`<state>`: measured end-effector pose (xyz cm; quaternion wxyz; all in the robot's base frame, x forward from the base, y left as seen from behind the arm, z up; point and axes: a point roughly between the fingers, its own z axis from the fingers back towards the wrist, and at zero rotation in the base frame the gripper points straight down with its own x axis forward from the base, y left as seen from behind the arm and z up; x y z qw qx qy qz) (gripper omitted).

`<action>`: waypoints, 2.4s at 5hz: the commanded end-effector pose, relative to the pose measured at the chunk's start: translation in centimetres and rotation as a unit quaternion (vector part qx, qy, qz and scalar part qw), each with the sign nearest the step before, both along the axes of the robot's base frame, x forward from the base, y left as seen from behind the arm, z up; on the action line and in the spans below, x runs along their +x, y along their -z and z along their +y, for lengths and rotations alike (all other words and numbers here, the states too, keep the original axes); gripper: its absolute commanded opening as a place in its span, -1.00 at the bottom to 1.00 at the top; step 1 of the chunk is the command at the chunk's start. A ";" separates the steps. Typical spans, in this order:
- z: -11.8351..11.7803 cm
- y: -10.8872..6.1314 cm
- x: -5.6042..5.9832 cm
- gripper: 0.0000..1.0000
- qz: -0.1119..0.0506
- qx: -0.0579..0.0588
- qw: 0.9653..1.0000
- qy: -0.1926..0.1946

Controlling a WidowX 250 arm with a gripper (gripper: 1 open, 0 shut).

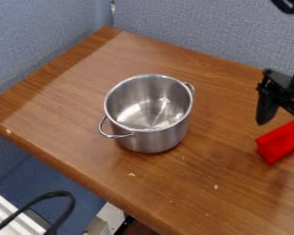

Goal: Put the red object in the metal pot

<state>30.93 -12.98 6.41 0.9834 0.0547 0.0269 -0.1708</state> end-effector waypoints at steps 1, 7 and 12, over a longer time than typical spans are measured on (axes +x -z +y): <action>-1.0 -0.8 1.3 1.00 -0.032 -0.006 0.999 0.021; -0.1 2.2 4.4 -1.00 -0.033 0.017 0.999 0.031; 1.0 3.2 3.6 -1.00 -0.025 0.008 0.999 0.028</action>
